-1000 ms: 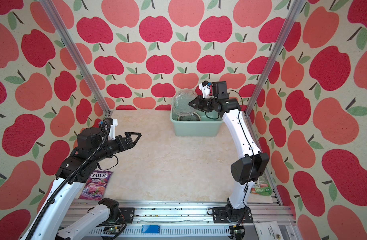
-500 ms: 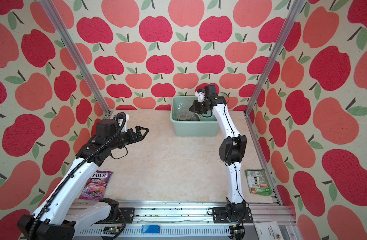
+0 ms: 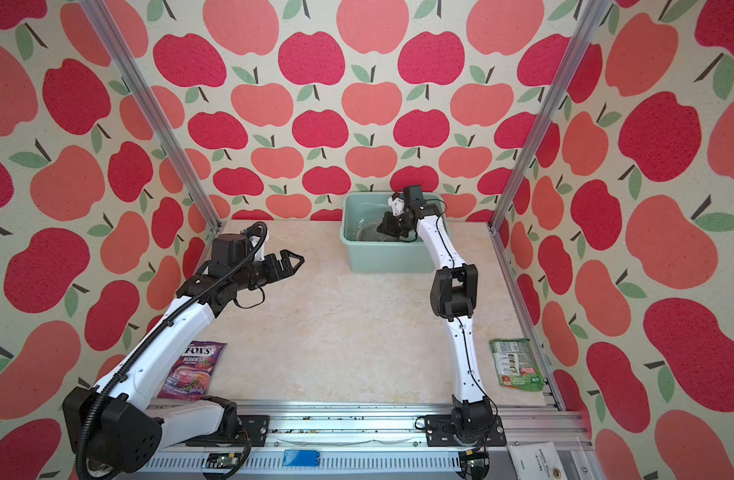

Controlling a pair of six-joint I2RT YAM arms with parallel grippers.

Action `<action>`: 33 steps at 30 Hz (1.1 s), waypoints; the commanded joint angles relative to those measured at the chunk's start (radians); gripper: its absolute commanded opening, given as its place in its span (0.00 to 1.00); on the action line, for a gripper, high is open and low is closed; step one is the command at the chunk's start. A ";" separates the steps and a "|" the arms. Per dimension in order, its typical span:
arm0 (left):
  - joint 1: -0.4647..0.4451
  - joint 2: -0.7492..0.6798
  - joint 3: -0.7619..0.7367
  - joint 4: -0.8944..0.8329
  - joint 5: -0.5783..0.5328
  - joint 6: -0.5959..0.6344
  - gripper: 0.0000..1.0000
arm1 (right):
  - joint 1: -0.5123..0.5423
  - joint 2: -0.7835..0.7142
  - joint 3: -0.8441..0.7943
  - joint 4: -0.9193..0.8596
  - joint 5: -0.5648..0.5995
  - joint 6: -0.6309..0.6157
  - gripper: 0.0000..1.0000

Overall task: Place the plates into the plastic bin on the countertop
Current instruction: 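Carry the plate over the bin with the right gripper while the left gripper draws back, then lower the second clear plate into the bin and open the right gripper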

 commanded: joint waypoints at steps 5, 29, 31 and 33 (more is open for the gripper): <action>0.012 0.024 -0.015 0.057 0.028 -0.003 0.99 | -0.003 0.041 0.042 0.018 0.053 -0.020 0.13; 0.035 0.060 -0.028 0.083 0.058 -0.016 0.99 | 0.005 0.050 0.036 -0.060 0.184 -0.140 0.33; 0.036 0.060 -0.028 0.083 0.058 -0.018 0.99 | 0.008 0.044 0.032 -0.068 0.198 -0.154 0.36; 0.036 0.060 -0.030 0.085 0.059 -0.019 0.99 | 0.010 0.035 0.023 -0.073 0.211 -0.166 0.39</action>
